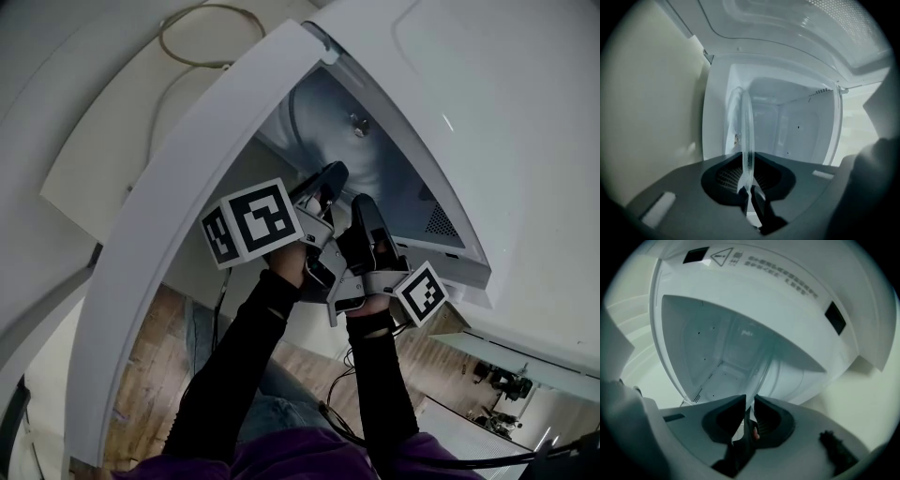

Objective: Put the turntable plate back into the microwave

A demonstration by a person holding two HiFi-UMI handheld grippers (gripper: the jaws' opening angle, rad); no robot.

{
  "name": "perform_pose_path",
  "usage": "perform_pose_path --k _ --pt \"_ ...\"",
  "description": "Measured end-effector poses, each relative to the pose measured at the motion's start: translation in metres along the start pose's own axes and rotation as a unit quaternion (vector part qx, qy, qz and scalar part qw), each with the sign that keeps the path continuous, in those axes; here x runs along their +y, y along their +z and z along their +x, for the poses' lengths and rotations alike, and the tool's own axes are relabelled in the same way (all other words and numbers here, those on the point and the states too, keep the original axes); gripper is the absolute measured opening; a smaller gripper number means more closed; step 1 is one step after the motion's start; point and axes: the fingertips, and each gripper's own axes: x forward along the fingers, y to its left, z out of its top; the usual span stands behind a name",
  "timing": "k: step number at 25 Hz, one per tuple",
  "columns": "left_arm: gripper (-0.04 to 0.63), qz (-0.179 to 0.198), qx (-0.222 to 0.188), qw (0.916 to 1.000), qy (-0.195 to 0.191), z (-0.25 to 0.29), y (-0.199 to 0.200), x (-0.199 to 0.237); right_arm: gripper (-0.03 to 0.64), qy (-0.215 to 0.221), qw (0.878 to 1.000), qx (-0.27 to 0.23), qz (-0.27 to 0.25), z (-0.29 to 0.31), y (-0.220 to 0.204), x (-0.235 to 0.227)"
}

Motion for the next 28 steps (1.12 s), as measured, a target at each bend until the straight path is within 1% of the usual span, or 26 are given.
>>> perform_pose_path --k 2,3,6,8,9,11,13,15,18,22,26,28 --pt "0.057 0.004 0.002 1.0000 0.003 -0.006 0.001 0.000 0.061 0.000 1.000 -0.004 0.001 0.000 -0.001 0.000" --pt "0.076 0.003 0.002 1.0000 0.003 -0.009 0.000 0.000 0.061 -0.001 1.000 -0.005 0.001 0.000 0.000 0.001" --pt "0.109 -0.009 0.001 1.0000 0.004 -0.021 -0.001 0.004 0.061 -0.004 1.000 -0.009 0.001 0.000 0.001 0.000" --pt "0.109 -0.009 -0.005 0.9999 0.005 -0.029 -0.003 0.005 0.061 -0.009 1.000 -0.011 0.000 0.000 0.001 -0.001" --pt "0.098 -0.003 -0.006 1.0000 0.002 -0.031 -0.004 0.004 0.061 -0.012 1.000 -0.012 0.000 0.000 0.002 -0.004" --pt "0.021 0.013 -0.003 0.9999 -0.003 -0.031 -0.007 0.002 0.061 -0.018 1.000 -0.019 0.005 -0.001 0.004 -0.009" --pt "0.005 0.018 0.005 0.9998 0.003 -0.031 -0.010 0.005 0.061 -0.020 0.999 -0.025 0.009 0.000 0.005 -0.012" --pt "0.005 0.017 0.009 0.9997 0.016 -0.034 -0.010 0.012 0.061 -0.020 1.000 -0.024 0.006 0.002 0.005 -0.010" --pt "0.005 0.021 0.011 0.9996 0.018 -0.036 -0.011 0.019 0.061 -0.024 0.999 -0.023 0.004 0.004 0.005 -0.013" --pt "0.005 0.020 0.019 0.9996 -0.003 -0.034 -0.017 0.017 0.061 -0.026 0.999 -0.024 0.000 0.006 0.006 -0.016" --pt "0.005 0.021 0.012 0.9991 -0.034 -0.036 -0.018 0.000 0.063 -0.027 0.999 -0.019 -0.019 0.001 0.005 -0.010" --pt "0.005 0.027 0.013 0.9989 -0.035 -0.038 -0.020 -0.006 0.063 -0.032 0.999 -0.016 -0.030 -0.004 0.003 -0.007"
